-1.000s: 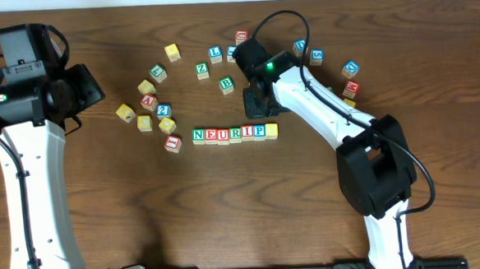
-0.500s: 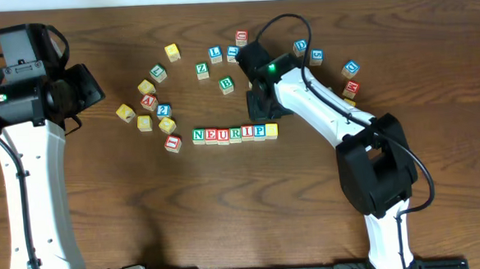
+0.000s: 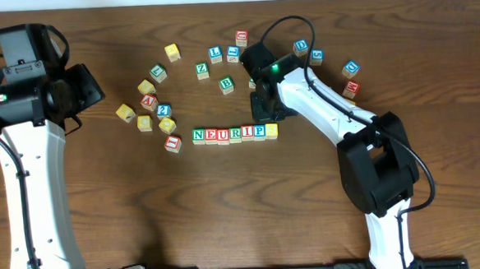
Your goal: Spell out NEURIPS
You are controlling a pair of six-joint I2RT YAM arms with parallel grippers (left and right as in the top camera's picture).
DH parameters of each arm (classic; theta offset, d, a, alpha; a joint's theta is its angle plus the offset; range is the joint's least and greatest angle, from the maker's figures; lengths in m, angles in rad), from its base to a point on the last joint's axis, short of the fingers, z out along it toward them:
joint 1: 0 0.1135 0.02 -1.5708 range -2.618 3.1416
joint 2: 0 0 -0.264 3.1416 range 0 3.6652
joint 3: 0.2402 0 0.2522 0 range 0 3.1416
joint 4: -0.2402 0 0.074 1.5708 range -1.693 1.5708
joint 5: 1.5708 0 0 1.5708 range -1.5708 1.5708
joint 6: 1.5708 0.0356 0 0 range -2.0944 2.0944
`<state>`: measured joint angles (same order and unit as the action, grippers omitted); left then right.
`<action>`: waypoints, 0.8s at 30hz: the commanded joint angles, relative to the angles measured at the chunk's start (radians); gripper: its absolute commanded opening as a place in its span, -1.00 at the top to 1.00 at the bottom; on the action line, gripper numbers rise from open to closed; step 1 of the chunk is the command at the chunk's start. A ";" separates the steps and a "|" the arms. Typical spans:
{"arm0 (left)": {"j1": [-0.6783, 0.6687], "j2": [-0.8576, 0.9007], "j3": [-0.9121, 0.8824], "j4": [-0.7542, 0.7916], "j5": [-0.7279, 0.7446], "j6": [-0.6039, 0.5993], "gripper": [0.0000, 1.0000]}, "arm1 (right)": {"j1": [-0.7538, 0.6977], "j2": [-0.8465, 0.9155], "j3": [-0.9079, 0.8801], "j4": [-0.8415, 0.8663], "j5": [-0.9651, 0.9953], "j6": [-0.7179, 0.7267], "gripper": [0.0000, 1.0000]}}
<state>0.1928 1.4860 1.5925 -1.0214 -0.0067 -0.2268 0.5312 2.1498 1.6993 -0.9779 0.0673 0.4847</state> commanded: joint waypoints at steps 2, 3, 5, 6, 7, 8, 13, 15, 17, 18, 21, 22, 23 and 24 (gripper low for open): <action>0.003 0.010 0.015 -0.001 -0.009 0.020 -0.20 | -0.006 0.013 -0.010 0.003 0.005 -0.007 0.98; 0.003 0.010 0.015 -0.001 -0.009 0.021 -0.20 | -0.006 0.013 -0.011 0.004 0.005 -0.008 0.98; 0.003 0.010 0.015 -0.001 -0.010 0.021 -0.21 | -0.006 0.013 -0.018 0.011 0.005 -0.009 0.98; 0.003 0.010 0.015 0.000 -0.010 0.021 -0.21 | -0.006 0.013 -0.024 0.021 0.004 -0.014 0.98; 0.003 0.010 0.015 0.001 -0.010 0.021 -0.20 | -0.006 0.013 -0.028 0.027 0.005 -0.015 0.98; 0.003 0.010 0.015 0.002 -0.010 0.021 -0.20 | -0.006 0.013 -0.038 0.042 0.004 -0.015 0.98; 0.003 0.010 0.015 0.002 -0.009 0.021 -0.21 | -0.006 0.013 -0.061 0.077 0.001 -0.027 0.99; 0.003 0.010 0.015 0.002 -0.010 0.021 -0.21 | -0.006 0.013 -0.066 0.079 -0.001 -0.027 0.98; 0.003 0.010 0.015 0.002 -0.010 0.021 -0.21 | -0.006 0.013 -0.067 0.078 -0.004 -0.027 0.98; 0.003 0.010 0.015 0.002 -0.009 0.021 -0.21 | -0.006 0.013 -0.067 0.078 -0.008 -0.030 0.98; 0.003 0.010 0.015 0.002 -0.009 0.021 -0.21 | -0.006 0.013 -0.067 0.077 -0.018 -0.031 0.98; 0.003 0.010 0.015 0.002 -0.009 0.021 -0.20 | -0.006 0.013 -0.067 0.077 -0.018 -0.030 0.98; 0.003 0.010 0.015 0.002 -0.009 0.021 -0.21 | -0.006 0.013 -0.067 0.077 -0.018 -0.031 0.98; 0.003 0.010 0.015 0.002 -0.009 0.021 -0.21 | -0.006 0.013 -0.067 0.077 -0.018 -0.031 0.98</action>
<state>0.1928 1.4860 1.5925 -1.0206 -0.0067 -0.2268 0.5312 2.1498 1.6405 -0.9005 0.0566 0.4648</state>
